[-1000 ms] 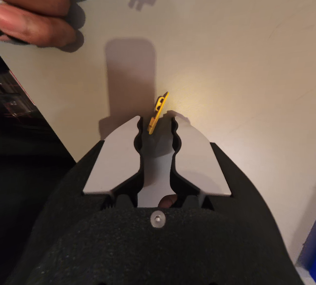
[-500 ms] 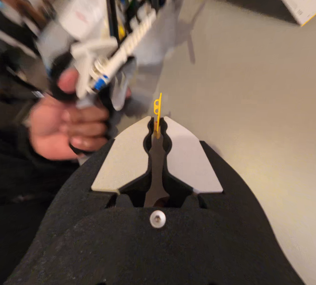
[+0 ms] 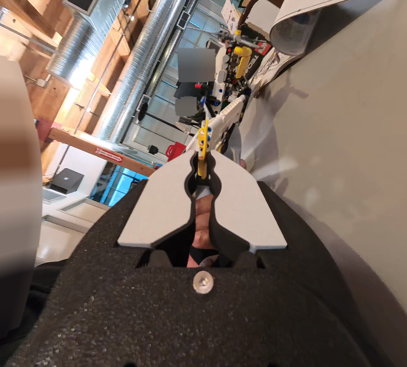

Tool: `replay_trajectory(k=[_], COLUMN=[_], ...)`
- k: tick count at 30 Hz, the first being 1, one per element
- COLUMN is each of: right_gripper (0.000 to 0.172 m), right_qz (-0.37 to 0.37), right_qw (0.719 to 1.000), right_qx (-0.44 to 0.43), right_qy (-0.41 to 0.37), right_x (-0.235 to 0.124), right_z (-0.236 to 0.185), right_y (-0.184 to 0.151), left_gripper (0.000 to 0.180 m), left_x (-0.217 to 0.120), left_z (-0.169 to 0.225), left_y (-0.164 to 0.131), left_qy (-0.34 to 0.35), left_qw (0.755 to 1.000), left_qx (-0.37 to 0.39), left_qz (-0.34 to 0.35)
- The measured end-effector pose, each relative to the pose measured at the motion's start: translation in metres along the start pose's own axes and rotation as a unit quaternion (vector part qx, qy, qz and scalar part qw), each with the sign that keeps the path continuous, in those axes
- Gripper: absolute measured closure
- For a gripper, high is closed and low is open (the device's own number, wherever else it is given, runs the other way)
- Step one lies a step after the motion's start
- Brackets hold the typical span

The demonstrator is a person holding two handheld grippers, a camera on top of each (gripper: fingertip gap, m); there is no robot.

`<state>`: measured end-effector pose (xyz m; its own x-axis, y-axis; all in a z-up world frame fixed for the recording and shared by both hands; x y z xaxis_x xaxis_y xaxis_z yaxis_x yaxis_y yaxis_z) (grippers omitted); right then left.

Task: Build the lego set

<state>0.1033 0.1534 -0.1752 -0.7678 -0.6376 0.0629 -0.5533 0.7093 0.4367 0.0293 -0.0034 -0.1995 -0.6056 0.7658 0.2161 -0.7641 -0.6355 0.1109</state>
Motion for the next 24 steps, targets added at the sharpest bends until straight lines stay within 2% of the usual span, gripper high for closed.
replay_trajectory(k=[4,12,19,24], right_gripper=[0.165,0.165,0.165,0.165], right_qz=[0.005,-0.002,-0.017,-0.035], right_qw=[0.999,1.000,0.998,0.998], right_qx=[0.026,0.031,0.051,0.037], right_qy=[0.017,0.004,0.014,0.029], right_x=[0.0024,0.0057,0.0087,0.0083], right_z=[0.0019,0.0033,0.0053,0.0047], right_y=[-0.0033,-0.0035,-0.0043,-0.0008], left_gripper=[0.163,0.162,0.163,0.163], left_x=[0.0013,-0.0004,-0.0012,-0.0030], left_z=[0.0001,0.0012,0.0055,0.0081], left_y=[-0.0020,-0.0021,-0.0043,-0.0043], left_qy=[0.004,0.008,0.001,-0.011], left_qw=[1.000,1.000,0.998,0.997], left_qx=[0.004,0.016,0.052,0.066], left_qz=[0.004,0.021,0.028,0.027])
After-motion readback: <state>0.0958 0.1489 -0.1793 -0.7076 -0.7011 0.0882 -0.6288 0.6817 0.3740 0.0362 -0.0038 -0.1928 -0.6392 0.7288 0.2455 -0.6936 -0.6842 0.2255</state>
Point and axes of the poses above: each gripper's, where its closed fingertips meet, x out along the fingers, y out of its top, z = x × y across the jaws, the point moved 10 cm from there along -x, back along the fingers, and after that the axes turned 1 degree about -y, right-handed, at the moved point
